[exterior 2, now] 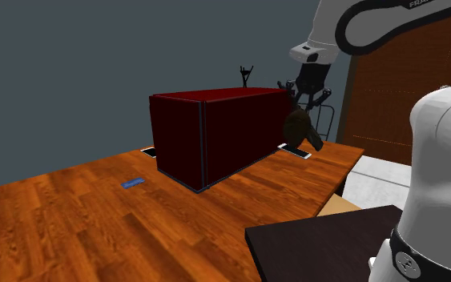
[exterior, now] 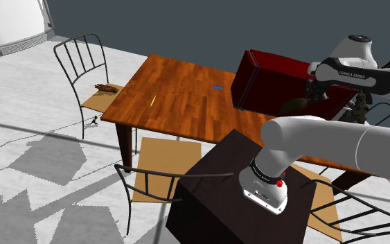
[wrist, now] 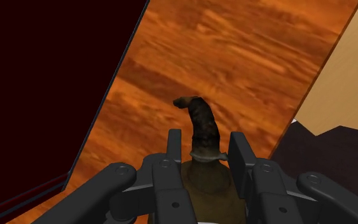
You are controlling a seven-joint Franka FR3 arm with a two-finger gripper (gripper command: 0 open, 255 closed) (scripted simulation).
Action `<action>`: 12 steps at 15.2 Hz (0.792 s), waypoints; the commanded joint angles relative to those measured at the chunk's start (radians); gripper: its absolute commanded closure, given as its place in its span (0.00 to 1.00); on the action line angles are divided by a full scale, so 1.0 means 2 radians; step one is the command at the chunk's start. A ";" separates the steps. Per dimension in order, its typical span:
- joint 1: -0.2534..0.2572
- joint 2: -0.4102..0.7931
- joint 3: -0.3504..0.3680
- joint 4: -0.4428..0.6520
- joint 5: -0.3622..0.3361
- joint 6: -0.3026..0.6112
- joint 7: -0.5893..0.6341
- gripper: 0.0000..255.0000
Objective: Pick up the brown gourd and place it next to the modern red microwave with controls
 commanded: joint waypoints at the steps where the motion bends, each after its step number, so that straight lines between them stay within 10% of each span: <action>1: 0.000 0.006 -0.013 -0.008 -0.012 0.016 0.005 1.00; 12: 0.006 0.051 -0.081 -0.041 -0.077 0.097 0.037 1.00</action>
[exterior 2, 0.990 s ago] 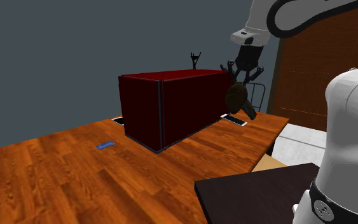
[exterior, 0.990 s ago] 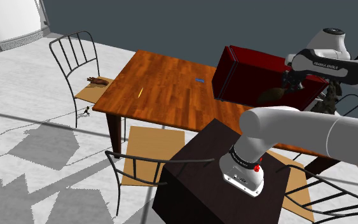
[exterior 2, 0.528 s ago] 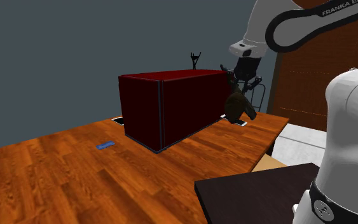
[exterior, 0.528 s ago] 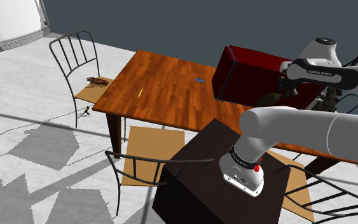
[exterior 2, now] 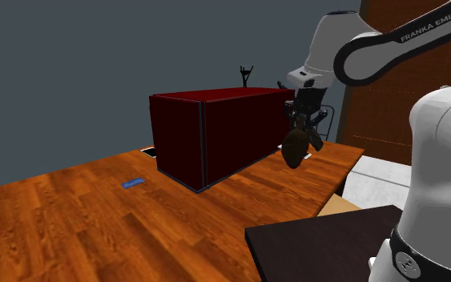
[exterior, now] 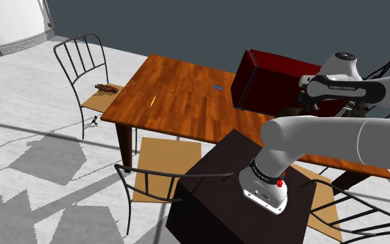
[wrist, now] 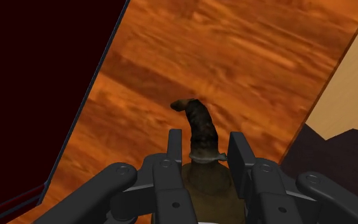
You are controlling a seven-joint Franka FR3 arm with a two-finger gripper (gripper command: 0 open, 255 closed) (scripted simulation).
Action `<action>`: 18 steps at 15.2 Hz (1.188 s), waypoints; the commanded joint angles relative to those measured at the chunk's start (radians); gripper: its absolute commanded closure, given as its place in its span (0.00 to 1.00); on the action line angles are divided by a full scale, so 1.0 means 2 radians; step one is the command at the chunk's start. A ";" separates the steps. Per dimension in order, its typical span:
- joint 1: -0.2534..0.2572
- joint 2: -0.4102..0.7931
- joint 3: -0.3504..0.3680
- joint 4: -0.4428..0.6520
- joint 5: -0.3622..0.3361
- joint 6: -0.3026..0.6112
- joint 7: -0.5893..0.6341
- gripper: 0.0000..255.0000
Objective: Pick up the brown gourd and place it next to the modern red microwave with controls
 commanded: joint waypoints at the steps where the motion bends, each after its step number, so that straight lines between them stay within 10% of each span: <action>1: 0.003 0.011 -0.015 -0.004 -0.014 0.017 0.007 1.00; 18: 0.092 0.139 -0.181 -0.010 -0.148 0.173 0.106 1.00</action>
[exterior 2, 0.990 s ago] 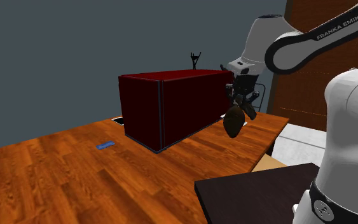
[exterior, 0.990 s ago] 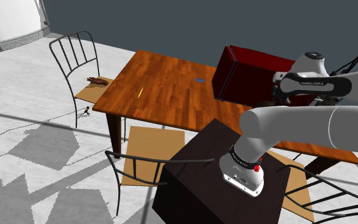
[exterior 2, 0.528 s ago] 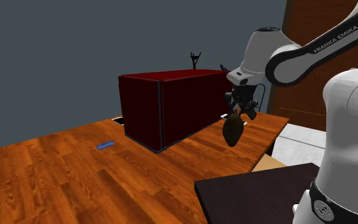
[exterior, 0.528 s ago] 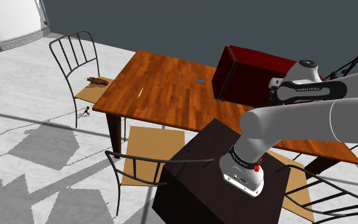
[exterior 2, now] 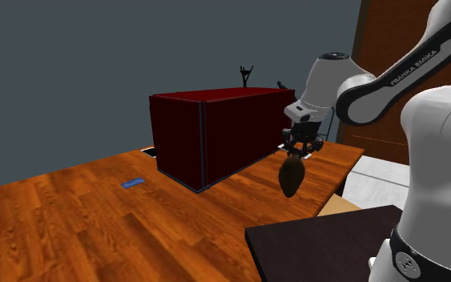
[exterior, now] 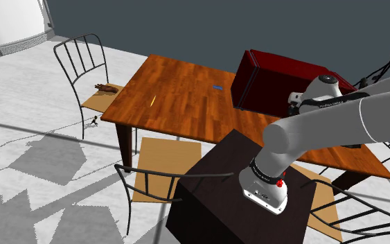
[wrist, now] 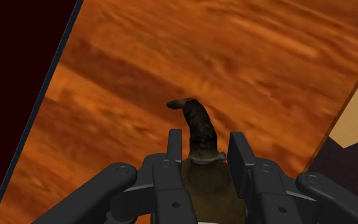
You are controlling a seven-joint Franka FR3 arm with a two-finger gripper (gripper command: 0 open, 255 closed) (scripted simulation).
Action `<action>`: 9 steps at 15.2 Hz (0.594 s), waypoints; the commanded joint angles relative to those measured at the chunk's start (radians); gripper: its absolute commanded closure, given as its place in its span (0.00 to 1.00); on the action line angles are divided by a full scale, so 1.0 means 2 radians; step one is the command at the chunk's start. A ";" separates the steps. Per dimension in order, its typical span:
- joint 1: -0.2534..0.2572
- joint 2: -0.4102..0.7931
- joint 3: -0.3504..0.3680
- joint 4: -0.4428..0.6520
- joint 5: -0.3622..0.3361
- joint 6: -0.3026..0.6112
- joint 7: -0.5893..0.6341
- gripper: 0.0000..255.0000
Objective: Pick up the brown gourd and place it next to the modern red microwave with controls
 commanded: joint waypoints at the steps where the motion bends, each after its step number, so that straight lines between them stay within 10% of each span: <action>1: 0.022 0.018 -0.026 0.003 -0.020 0.020 0.020 1.00; 9: 0.149 0.053 -0.171 0.028 -0.127 0.068 0.116 1.00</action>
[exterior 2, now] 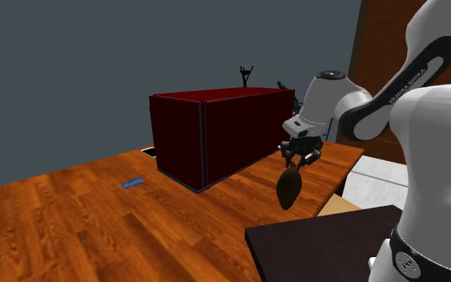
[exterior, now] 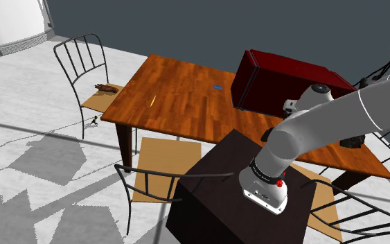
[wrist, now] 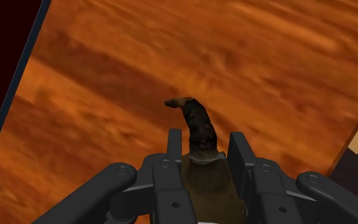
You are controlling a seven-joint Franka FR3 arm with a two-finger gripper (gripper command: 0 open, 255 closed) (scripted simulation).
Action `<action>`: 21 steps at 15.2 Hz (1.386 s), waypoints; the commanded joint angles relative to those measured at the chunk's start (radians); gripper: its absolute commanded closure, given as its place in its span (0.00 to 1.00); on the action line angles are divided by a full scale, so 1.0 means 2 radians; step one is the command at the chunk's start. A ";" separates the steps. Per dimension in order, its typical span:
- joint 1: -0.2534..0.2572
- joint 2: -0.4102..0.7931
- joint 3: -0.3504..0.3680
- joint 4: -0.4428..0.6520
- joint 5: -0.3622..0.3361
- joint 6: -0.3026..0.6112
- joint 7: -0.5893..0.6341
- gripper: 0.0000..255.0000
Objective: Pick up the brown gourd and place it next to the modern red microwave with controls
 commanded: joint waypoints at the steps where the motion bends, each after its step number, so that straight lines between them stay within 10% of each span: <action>1: 0.038 -0.004 -0.041 0.007 -0.035 0.001 0.029 1.00; 10: 0.136 -0.083 -0.155 0.039 -0.167 -0.045 0.113 1.00; 18: 0.136 -0.083 -0.155 0.039 -0.167 -0.046 0.113 1.00; 19: 0.136 -0.083 -0.155 0.039 -0.167 -0.046 0.112 0.00; 21: 0.135 -0.083 -0.154 0.039 -0.167 -0.046 0.112 0.00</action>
